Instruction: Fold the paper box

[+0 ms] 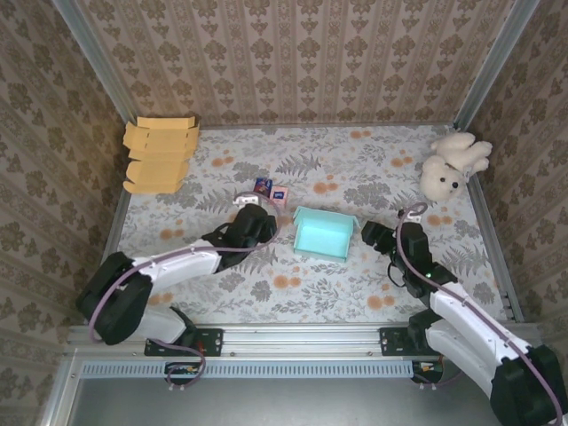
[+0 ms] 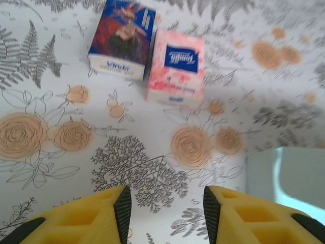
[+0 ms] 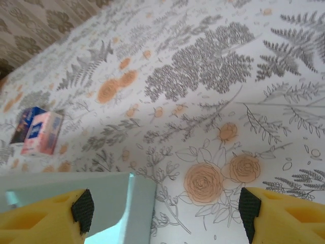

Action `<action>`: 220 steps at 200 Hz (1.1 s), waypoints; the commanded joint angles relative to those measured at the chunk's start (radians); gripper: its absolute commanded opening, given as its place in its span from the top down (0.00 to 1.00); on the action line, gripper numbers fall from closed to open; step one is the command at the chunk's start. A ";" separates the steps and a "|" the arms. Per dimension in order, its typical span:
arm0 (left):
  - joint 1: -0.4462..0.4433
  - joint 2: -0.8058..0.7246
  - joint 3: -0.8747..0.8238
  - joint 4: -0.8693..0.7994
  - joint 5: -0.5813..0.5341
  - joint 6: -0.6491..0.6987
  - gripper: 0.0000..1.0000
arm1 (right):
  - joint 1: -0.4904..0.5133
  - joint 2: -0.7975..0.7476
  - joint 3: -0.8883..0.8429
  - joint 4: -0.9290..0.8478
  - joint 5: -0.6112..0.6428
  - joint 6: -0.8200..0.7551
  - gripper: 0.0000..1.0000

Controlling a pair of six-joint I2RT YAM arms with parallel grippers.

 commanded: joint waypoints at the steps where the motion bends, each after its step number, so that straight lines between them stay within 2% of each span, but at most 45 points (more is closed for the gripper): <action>1: 0.028 -0.048 0.057 -0.091 0.062 -0.067 0.51 | -0.001 -0.049 0.077 -0.093 -0.020 0.051 0.22; 24: 0.034 -0.073 0.117 -0.177 0.050 -0.220 0.42 | -0.002 -0.028 0.133 -0.125 -0.064 0.116 0.21; 39: 0.034 -0.066 0.173 -0.255 0.036 -0.326 0.17 | 0.000 0.019 0.174 -0.123 -0.104 0.149 0.19; 54: 0.036 -0.036 0.260 -0.359 0.036 -0.419 0.12 | 0.000 0.086 0.226 -0.129 -0.141 0.176 0.17; 85: 0.034 0.081 0.439 -0.525 0.083 -0.502 0.11 | 0.001 0.222 0.347 -0.223 -0.163 0.261 0.09; 106: 0.030 0.164 0.526 -0.554 0.143 -0.519 0.11 | 0.004 0.283 0.391 -0.261 -0.182 0.328 0.05; 133: 0.015 0.242 0.559 -0.541 0.207 -0.559 0.11 | 0.014 0.305 0.402 -0.275 -0.191 0.398 0.03; 180: -0.011 0.297 0.594 -0.535 0.195 -0.576 0.13 | 0.057 0.320 0.436 -0.318 -0.163 0.390 0.03; 220: -0.037 0.319 0.598 -0.519 0.182 -0.592 0.16 | 0.080 0.353 0.423 -0.278 -0.177 0.427 0.04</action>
